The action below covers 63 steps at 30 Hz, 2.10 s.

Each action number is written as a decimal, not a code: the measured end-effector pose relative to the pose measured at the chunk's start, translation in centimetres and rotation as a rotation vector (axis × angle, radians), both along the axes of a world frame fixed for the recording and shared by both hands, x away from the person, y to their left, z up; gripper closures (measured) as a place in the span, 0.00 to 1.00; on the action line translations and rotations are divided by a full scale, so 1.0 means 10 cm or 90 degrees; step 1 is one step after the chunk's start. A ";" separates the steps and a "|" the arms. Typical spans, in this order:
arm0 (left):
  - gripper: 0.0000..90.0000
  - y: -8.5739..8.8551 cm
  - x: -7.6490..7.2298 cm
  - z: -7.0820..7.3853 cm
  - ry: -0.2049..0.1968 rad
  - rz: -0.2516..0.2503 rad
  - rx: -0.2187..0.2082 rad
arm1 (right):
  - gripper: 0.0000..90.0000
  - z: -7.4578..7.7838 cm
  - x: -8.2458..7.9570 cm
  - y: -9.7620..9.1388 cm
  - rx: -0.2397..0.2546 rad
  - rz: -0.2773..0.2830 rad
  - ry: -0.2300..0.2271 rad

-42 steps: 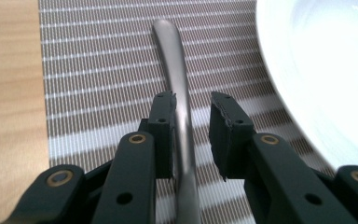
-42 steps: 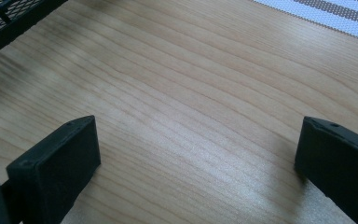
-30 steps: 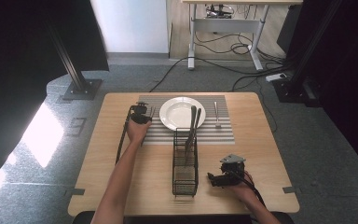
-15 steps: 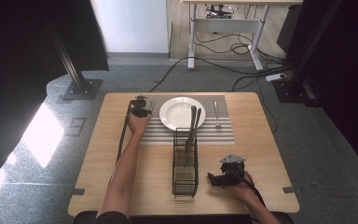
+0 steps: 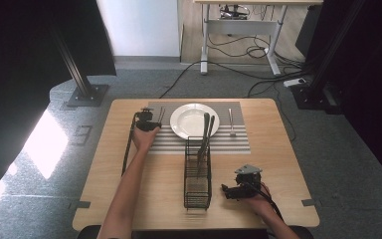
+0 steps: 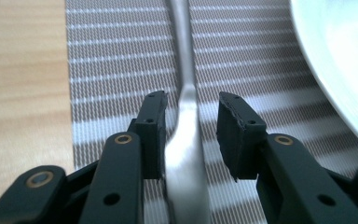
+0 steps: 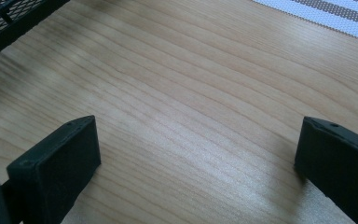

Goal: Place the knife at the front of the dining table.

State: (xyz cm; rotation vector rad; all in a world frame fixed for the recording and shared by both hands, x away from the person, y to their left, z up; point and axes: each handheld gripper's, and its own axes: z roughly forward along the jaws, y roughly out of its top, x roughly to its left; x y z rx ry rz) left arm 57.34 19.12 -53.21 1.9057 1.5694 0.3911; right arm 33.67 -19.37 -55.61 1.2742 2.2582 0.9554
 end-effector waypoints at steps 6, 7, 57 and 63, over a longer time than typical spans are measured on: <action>0.70 0.00 -0.07 0.00 0.003 -0.005 -0.007 | 0.00 0.00 0.00 0.01 0.001 0.001 0.001; 0.70 -0.01 -0.08 0.00 0.002 -0.006 -0.004 | 0.00 0.00 0.00 0.01 0.001 0.002 0.001; 0.40 0.30 -1.78 0.63 -0.114 -0.156 -0.071 | 0.00 0.00 0.01 0.01 0.000 0.002 0.002; 0.40 0.31 -1.99 0.54 -0.109 -0.174 -0.061 | 0.00 0.00 0.01 0.01 0.000 0.002 0.002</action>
